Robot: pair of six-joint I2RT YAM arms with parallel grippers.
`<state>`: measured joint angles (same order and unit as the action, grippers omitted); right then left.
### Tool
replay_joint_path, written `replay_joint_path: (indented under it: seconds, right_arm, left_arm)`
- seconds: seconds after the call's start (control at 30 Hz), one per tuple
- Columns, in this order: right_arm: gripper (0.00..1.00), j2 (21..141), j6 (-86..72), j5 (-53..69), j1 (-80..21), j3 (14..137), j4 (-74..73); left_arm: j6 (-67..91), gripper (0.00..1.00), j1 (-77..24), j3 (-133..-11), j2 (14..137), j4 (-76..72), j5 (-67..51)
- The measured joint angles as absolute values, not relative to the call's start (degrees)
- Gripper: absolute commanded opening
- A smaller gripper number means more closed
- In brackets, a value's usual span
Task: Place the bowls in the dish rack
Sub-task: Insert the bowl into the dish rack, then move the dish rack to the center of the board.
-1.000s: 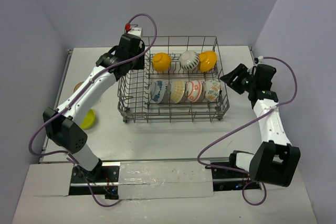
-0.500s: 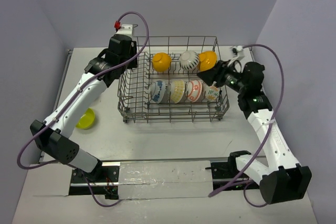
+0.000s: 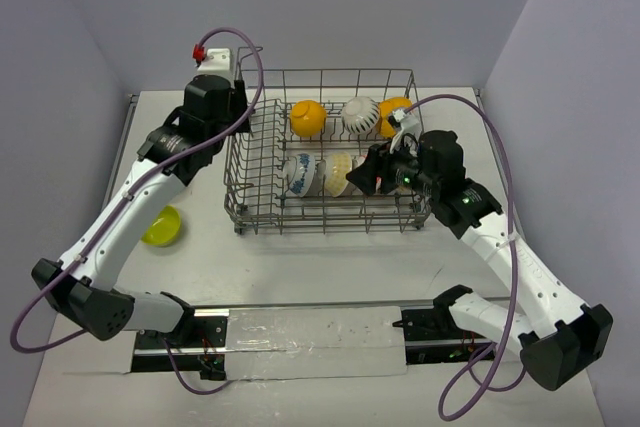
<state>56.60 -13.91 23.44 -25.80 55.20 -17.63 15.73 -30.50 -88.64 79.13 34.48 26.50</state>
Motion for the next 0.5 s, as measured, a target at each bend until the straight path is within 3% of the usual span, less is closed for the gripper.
replay_joint_path:
  seconds: [0.5]
  right_arm:
    - [0.63, 59.59, -14.06, 10.44, -26.92, 55.37, -18.98]
  left_arm:
    - [17.98, 0.59, -22.37, -74.32, 74.32, 33.45, 22.70]
